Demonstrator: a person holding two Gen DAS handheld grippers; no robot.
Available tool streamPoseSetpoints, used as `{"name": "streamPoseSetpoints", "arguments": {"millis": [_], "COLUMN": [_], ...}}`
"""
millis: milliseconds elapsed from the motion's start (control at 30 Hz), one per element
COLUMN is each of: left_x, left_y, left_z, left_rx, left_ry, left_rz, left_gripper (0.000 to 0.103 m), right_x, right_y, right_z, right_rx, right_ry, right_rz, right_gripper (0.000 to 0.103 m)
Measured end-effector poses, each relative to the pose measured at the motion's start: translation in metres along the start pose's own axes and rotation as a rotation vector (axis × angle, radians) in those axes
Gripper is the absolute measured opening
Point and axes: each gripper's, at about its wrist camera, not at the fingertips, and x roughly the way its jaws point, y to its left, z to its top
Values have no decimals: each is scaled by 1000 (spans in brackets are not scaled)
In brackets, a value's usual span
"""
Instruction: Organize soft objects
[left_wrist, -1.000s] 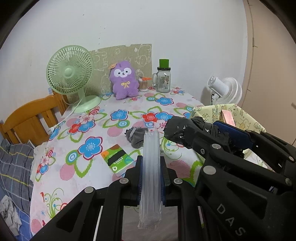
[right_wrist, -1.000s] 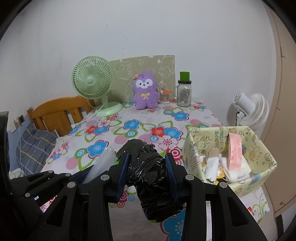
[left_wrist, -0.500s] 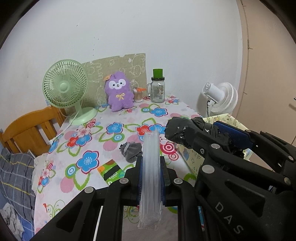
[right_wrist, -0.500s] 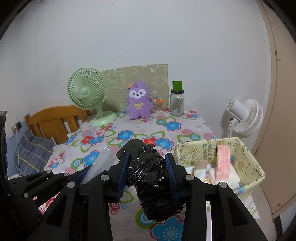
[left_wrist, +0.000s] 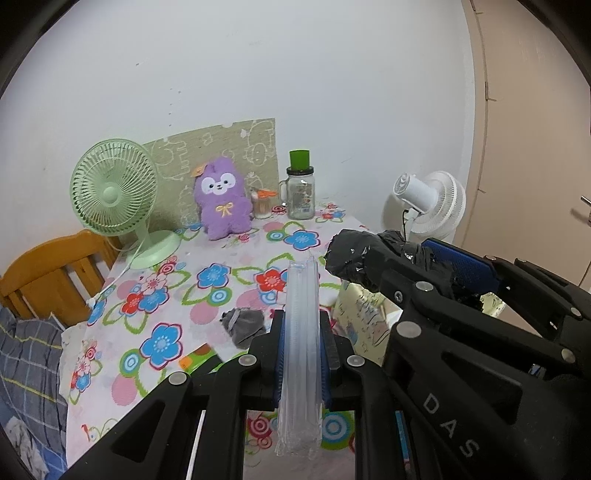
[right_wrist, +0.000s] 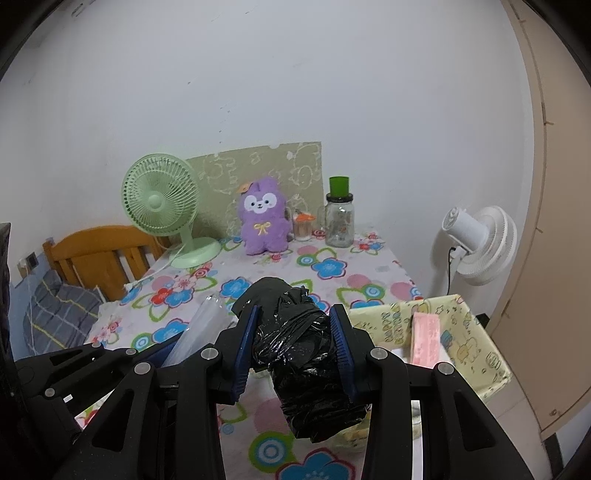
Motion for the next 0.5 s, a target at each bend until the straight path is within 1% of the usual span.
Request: {"name": "streamPoseSetpoints", "arguments": {"millis": [500], "left_x": [22], "left_y": [-30], "left_z": [18], "left_rx": [21], "left_ry": [2], "left_rz": [-51], "left_gripper": [13], "right_x": [8], "right_y": [-34], "right_z": [9], "right_rx": [12], "right_ry": [-2], "right_rz": [-34], "right_gripper": [43]}}
